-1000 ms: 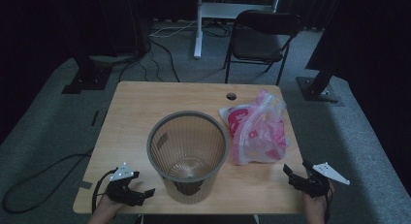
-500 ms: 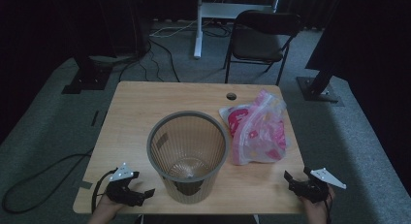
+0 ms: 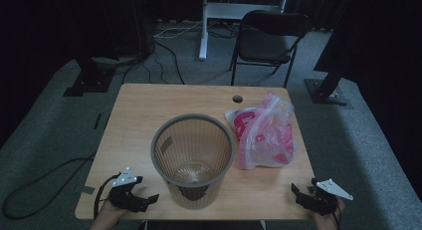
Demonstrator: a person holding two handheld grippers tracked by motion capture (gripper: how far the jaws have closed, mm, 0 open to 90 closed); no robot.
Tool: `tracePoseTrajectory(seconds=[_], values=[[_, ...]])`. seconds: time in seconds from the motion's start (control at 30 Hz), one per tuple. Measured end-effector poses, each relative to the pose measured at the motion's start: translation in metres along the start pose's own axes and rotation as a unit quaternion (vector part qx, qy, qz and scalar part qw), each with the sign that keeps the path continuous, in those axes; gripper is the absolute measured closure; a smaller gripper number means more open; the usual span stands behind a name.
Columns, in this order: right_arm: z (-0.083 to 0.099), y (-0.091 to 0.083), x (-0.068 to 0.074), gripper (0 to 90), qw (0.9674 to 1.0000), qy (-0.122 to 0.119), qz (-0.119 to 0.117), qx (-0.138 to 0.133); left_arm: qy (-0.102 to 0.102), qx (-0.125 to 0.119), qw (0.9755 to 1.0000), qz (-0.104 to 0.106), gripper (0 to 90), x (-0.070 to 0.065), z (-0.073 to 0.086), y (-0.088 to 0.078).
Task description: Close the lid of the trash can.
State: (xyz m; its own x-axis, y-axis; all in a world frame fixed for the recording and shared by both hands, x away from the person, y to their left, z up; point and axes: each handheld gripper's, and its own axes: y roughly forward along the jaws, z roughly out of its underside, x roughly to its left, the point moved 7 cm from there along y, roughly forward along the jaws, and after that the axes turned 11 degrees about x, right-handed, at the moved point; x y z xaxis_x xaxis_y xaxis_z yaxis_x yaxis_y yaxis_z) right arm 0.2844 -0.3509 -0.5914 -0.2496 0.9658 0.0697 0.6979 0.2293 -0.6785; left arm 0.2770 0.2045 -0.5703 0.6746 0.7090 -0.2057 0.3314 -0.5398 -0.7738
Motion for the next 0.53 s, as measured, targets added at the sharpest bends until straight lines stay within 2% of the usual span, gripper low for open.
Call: tracePoseTrajectory(seconds=[0.13, 0.27, 0.47, 0.53], values=[[0.0011, 0.0014, 0.0, 11.6, 0.9999, -0.003, 0.011, -0.002, 0.0, 0.0, 1.0, -0.001, 0.7, 0.0, 0.0002, 0.0002], [0.001, 0.0005, -0.0037, 11.6, 0.9998, 0.013, 0.012, -0.009, -0.001, 0.002, 1.0, -0.001, 0.7, -0.0001, 0.0002, 0.0017], [0.0014, 0.0018, -0.0048, 11.6, 0.9997, 0.015, 0.016, -0.007, -0.001, 0.008, 1.0, -0.001, 0.7, 0.0007, -0.0001, 0.0057], [0.0012, 0.0018, -0.0066, 11.6, 0.9996, 0.024, 0.016, -0.006, -0.002, 0.009, 1.0, -0.001, 0.7, 0.0009, 0.0002, 0.0058]])
